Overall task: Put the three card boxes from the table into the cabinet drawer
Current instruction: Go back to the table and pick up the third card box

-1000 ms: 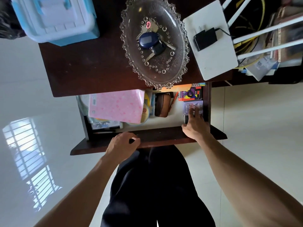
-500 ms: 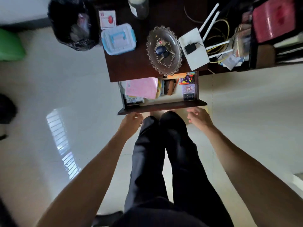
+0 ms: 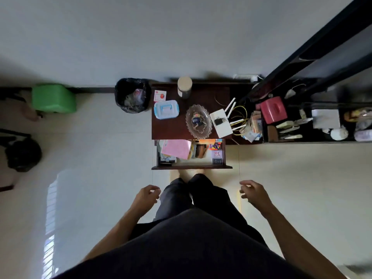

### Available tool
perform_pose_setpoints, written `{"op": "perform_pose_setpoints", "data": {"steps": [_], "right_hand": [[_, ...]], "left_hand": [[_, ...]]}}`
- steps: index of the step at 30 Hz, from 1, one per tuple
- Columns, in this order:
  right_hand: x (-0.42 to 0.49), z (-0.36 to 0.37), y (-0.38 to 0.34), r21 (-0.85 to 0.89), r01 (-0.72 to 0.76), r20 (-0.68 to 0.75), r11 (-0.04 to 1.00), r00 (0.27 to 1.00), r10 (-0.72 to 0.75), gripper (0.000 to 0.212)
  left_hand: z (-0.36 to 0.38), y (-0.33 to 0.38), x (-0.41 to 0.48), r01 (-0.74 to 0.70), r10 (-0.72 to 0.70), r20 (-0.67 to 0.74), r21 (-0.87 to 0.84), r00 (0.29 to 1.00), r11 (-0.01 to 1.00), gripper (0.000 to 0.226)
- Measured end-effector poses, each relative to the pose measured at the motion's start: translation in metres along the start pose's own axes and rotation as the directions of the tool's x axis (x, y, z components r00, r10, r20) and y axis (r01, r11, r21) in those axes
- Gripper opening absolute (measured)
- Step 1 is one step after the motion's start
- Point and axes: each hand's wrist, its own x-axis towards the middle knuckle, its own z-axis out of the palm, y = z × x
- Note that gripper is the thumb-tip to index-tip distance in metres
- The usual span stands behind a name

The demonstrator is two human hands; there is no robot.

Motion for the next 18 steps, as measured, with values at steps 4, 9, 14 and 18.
{"op": "perform_pose_setpoints", "data": {"steps": [4, 9, 14, 18], "right_hand": [[-0.018, 0.001, -0.007, -0.069, 0.027, 0.017, 0.997, 1.0, -0.026, 0.022], [-0.009, -0.013, -0.032, -0.243, 0.107, 0.082, 0.964, 0.993, -0.09, 0.02], [0.035, -0.019, -0.079, -0.526, 0.275, 0.25, 0.805, 0.955, -0.163, 0.017], [0.064, 0.001, -0.129, -0.679, 0.441, 0.4, 0.587, 0.893, -0.208, 0.018]], "left_hand": [[-0.008, -0.021, -0.015, 0.023, -0.023, -0.043, -0.011, 0.999, 1.0, 0.016], [0.001, -0.029, -0.041, 0.033, -0.062, -0.154, -0.189, 0.986, 0.982, 0.018], [0.033, -0.047, -0.098, -0.02, -0.133, -0.298, -0.46, 0.945, 0.888, 0.014], [0.099, -0.079, -0.138, -0.015, -0.334, -0.337, -0.724, 0.88, 0.689, 0.014]]}}
